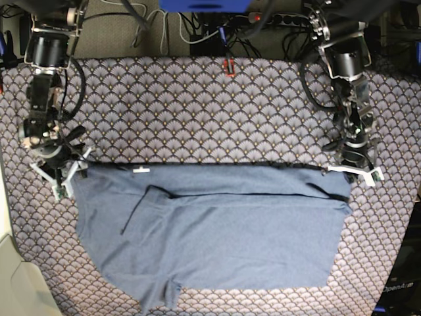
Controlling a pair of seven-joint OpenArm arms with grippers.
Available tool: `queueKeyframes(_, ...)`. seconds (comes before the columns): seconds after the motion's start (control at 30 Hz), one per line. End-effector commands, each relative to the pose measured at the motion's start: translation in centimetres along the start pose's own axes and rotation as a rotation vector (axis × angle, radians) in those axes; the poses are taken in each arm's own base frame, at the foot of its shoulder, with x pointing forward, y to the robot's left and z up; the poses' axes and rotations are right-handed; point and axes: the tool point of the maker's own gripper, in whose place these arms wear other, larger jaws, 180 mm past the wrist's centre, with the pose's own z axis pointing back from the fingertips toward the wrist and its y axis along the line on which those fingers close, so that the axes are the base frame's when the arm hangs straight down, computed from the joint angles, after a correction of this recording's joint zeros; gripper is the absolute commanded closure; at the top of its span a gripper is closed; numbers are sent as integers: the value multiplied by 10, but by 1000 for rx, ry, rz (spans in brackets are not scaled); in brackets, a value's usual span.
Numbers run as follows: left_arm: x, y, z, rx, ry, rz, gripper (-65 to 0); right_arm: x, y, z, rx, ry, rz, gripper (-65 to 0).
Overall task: Fold the T-shirt properly
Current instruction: 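Grasp the folded edge with both grippers and drag it back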
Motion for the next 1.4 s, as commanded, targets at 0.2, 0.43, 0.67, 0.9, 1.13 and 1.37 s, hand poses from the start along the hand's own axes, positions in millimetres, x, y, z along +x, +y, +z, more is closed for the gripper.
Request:
queueKeyframes(0.2, 22, 1, -3, 2, -52, -5, -5, -5, -6, -8, 8, 4, -41, -310)
queueKeyframes(0.43, 21, 2, -3, 3, -50, -6, -5, -17, -7, -20, 22, 50, -75, -230)
queueKeyframes(0.67, 18, 5, -1, 6, -41, -17, -5, -26, -16, -16, 8, 73, -62, 0)
queueKeyframes(0.9, 24, 13, 8, 9, -32, -46, -5, -19, -18, 15, -26, 13, 35, 0)
queueKeyframes(1.13, 29, 16, 34, -2, -6, -101, -5, -28, -4, 36, -17, 3, 80, 0)
queueKeyframes(1.37, 22, 28, 72, -2, -20, -173, -5, -52, 28, 73, 63, 16, 178, 0)
